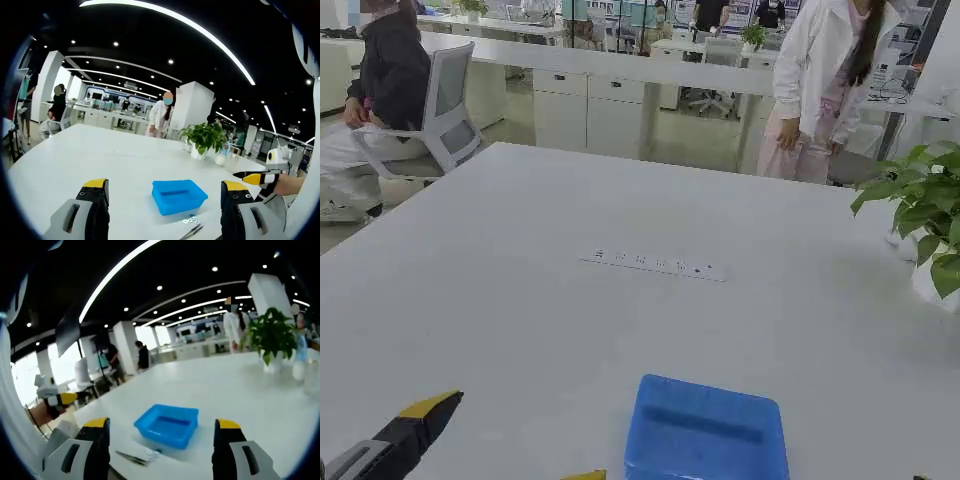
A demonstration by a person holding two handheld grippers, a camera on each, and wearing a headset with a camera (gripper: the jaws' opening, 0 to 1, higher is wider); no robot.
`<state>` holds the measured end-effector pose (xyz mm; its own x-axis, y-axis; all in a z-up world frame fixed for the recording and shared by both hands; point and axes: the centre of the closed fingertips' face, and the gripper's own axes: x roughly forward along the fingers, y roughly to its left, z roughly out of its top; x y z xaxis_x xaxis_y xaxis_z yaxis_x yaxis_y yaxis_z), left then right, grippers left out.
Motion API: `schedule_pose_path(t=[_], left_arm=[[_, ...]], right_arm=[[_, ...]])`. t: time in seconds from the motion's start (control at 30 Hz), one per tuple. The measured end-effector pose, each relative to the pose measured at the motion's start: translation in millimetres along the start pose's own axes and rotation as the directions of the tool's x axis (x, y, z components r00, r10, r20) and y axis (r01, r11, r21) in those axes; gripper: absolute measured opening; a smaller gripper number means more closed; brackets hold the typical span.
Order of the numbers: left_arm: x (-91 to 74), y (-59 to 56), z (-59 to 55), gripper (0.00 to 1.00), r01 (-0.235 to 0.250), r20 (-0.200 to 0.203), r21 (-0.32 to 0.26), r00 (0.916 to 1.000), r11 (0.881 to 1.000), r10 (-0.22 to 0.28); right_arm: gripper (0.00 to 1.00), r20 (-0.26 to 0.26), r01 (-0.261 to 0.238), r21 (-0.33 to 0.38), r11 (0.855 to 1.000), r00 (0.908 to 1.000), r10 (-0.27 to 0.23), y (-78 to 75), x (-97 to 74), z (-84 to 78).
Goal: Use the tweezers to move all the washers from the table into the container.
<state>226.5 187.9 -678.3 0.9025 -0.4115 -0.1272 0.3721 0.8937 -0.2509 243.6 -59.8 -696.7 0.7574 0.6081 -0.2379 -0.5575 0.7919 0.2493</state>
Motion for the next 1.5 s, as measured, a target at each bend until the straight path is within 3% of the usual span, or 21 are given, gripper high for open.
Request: schedule_pose_path(t=[0.57,1.5], left_arm=[[0.9,-1.1,-1.8,0.94,0.007,-0.008,-0.003,0.9999,1.0,-0.007],[1.7,-3.5,-6.3,0.93,0.009,-0.028,-0.001,0.9996,1.0,-0.009]], right_arm=[[0.84,0.006,0.028,0.009,1.0,0.9996,-0.028,-6.6,-4.0,-1.7],[0.82,-0.031,0.01,-0.018,1.0,0.9995,-0.011,-5.6,1.6,-9.3]])
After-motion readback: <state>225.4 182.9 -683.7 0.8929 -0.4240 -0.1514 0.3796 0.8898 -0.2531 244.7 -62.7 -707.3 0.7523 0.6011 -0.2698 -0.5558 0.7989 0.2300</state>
